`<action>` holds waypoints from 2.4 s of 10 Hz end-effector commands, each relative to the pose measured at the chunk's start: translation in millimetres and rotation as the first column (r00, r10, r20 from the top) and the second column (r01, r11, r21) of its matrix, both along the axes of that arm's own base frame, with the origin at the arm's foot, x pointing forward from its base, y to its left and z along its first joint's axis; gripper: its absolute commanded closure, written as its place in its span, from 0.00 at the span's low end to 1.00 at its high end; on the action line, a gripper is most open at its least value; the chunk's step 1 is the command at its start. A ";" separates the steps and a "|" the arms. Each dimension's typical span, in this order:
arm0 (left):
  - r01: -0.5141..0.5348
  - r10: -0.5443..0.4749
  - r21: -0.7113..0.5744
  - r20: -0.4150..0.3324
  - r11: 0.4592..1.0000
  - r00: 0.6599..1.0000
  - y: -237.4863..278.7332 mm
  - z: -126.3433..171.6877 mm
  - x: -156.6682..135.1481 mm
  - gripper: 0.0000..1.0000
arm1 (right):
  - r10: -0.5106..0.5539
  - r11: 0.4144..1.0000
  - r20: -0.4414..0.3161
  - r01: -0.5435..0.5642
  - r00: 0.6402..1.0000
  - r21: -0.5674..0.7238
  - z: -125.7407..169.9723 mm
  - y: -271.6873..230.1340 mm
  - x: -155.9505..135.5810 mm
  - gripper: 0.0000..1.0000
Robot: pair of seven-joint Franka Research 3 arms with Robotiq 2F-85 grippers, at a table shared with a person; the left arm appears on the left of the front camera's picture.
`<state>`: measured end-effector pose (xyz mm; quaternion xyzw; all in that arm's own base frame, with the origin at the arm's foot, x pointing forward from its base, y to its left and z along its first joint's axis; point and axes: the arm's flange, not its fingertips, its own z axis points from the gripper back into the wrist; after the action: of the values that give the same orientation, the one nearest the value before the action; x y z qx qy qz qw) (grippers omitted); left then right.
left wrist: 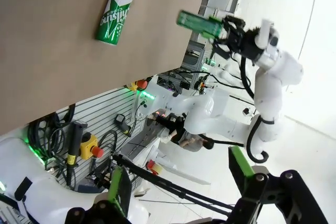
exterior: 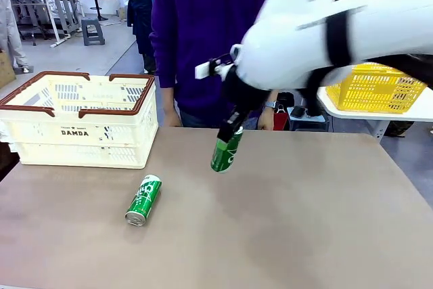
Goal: Place the drinks into the Shopping basket.
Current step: Pick up one drink and place it into the Shopping basket.
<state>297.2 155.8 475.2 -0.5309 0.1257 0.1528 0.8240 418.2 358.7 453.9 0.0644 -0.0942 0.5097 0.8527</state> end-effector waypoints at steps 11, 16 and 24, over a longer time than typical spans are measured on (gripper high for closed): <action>0.001 -0.001 -0.023 0.001 1.000 1.000 -1.0 2.0 -1.4 0.00 | 0.144 0.988 -0.122 -0.150 0.982 -0.038 -76.5 72.8 33.0 0.00; 0.001 -0.001 -0.023 0.001 1.000 1.000 -1.0 2.0 -1.4 0.00 | -0.153 0.972 -0.094 0.167 0.984 0.164 36.3 -74.1 27.0 0.00; 0.001 -0.001 -0.023 0.001 1.000 1.000 -1.0 2.0 -1.4 0.00 | -0.321 -0.148 -0.711 0.708 0.626 0.691 -24.4 -431.5 -127.0 0.00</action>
<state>297.4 156.1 475.0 -0.5316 0.1255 0.1533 0.8235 303.5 -88.1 450.4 0.5783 -0.2210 -0.0096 0.7852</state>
